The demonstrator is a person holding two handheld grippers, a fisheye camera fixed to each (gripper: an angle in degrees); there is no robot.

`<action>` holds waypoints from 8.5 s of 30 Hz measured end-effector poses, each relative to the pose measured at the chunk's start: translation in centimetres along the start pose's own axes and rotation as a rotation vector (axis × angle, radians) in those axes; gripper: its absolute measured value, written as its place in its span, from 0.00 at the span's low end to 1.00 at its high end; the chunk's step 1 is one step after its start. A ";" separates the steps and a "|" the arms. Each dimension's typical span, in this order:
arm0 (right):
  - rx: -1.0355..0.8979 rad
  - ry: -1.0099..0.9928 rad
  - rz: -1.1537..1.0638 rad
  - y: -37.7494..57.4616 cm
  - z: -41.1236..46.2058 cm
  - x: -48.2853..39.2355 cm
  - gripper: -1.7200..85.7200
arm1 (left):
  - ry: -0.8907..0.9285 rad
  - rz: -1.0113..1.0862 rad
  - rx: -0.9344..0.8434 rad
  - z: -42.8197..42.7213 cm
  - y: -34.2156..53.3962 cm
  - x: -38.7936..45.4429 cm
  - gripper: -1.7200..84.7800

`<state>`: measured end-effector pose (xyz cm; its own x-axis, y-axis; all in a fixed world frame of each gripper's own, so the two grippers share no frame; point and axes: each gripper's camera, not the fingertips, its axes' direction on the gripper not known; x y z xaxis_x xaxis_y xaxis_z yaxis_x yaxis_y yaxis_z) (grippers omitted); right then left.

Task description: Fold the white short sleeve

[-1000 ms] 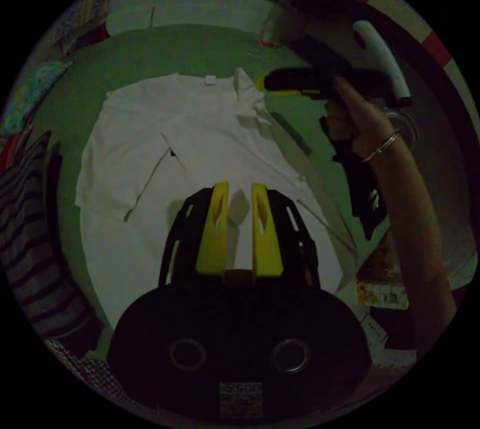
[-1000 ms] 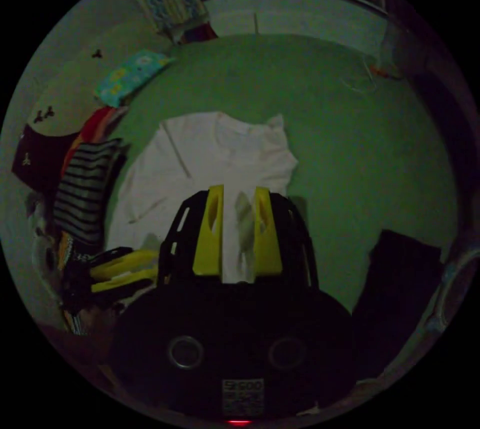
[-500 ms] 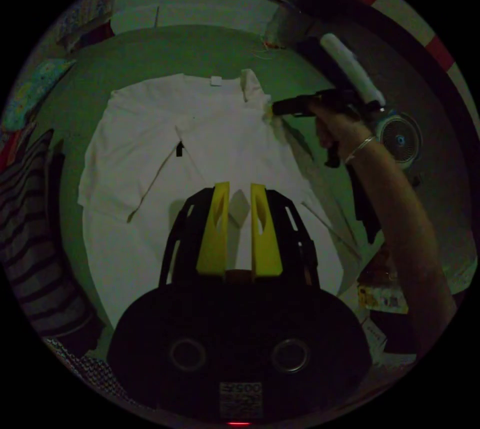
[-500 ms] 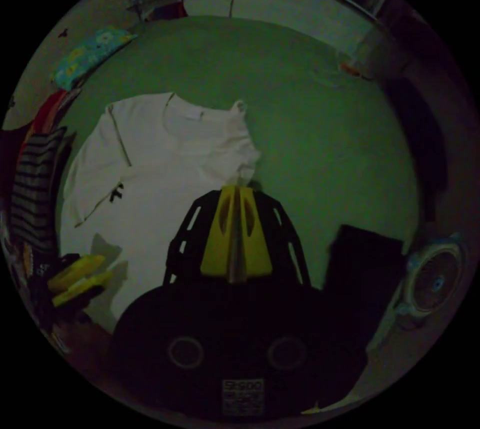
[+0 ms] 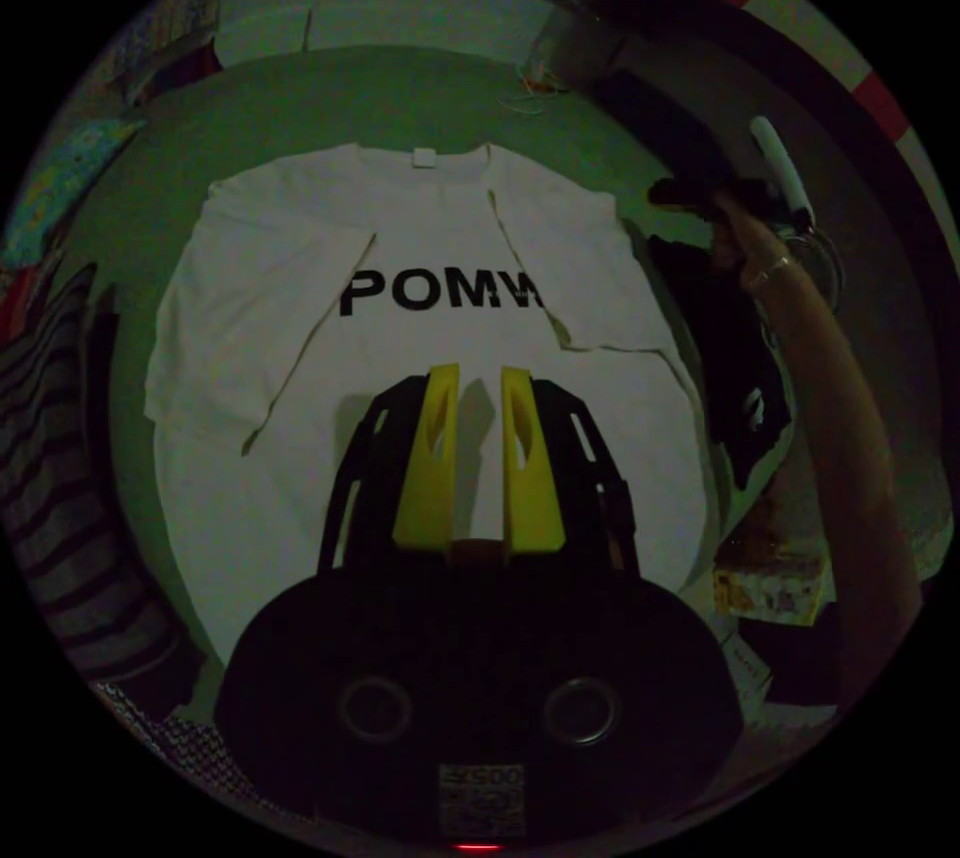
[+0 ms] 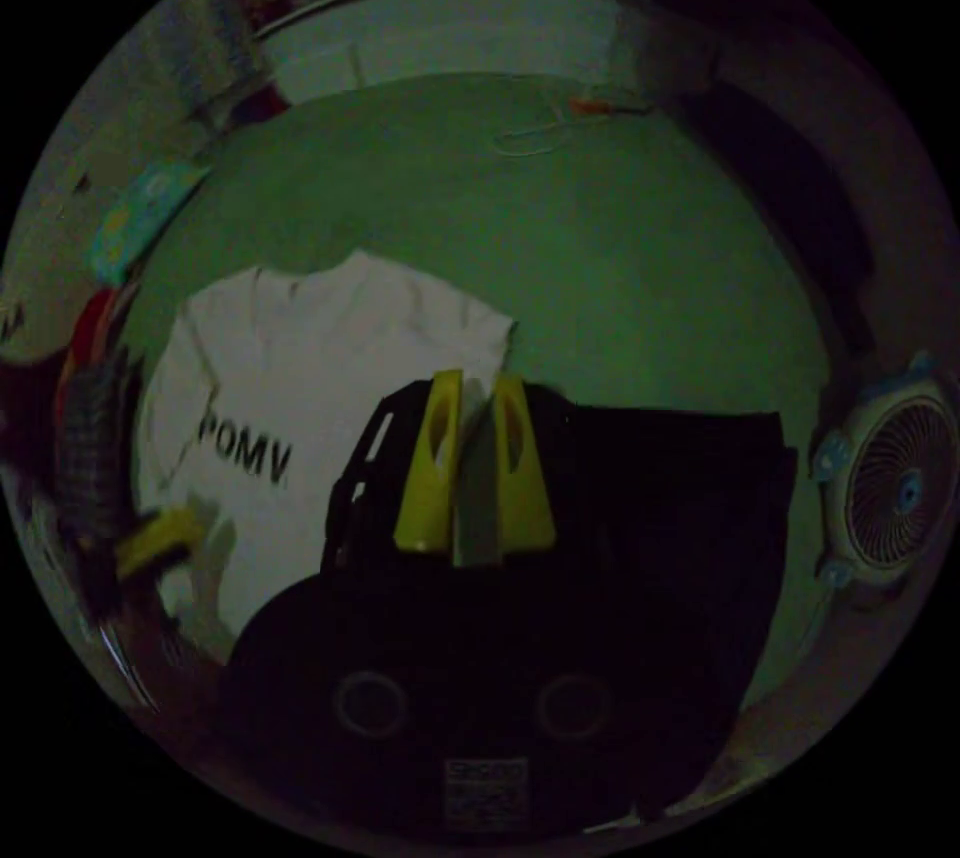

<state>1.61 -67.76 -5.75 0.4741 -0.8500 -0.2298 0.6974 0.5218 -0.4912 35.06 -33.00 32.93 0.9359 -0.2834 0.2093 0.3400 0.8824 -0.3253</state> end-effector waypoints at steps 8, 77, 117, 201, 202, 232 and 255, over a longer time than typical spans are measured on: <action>-0.032 -0.081 -0.136 16.6 -2.5 -5.5 0.02 | -0.050 -0.009 0.010 -3.9 5.8 -0.8 0.11; 0.148 -0.161 0.041 94.3 -30.6 5.0 0.00 | -0.339 -0.178 -0.054 -40.8 80.3 -12.4 0.04; 0.165 -0.111 0.172 67.6 -44.2 13.6 0.03 | -0.205 0.029 0.149 -57.2 61.2 -12.6 0.05; 0.146 -0.081 0.012 49.5 -33.5 22.9 0.01 | 0.028 0.376 -0.198 -11.9 49.5 34.3 0.27; 0.148 -0.083 0.010 49.6 -33.6 23.2 0.01 | -0.036 0.363 -0.194 -11.2 49.6 35.2 0.26; -0.274 -0.497 0.188 29.6 -16.2 21.8 0.15 | 0.105 0.186 -0.052 -23.2 52.2 29.7 0.09; -0.148 -0.010 0.206 21.2 -21.1 13.5 0.00 | 0.362 0.322 0.000 -27.0 50.3 31.6 0.09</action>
<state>11.46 -69.67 -36.95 0.6041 -0.7255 -0.3299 0.4992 0.6671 -0.5530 84.20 -7.70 -1.69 0.9655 -0.1081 -0.2367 0.0275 0.9469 -0.3203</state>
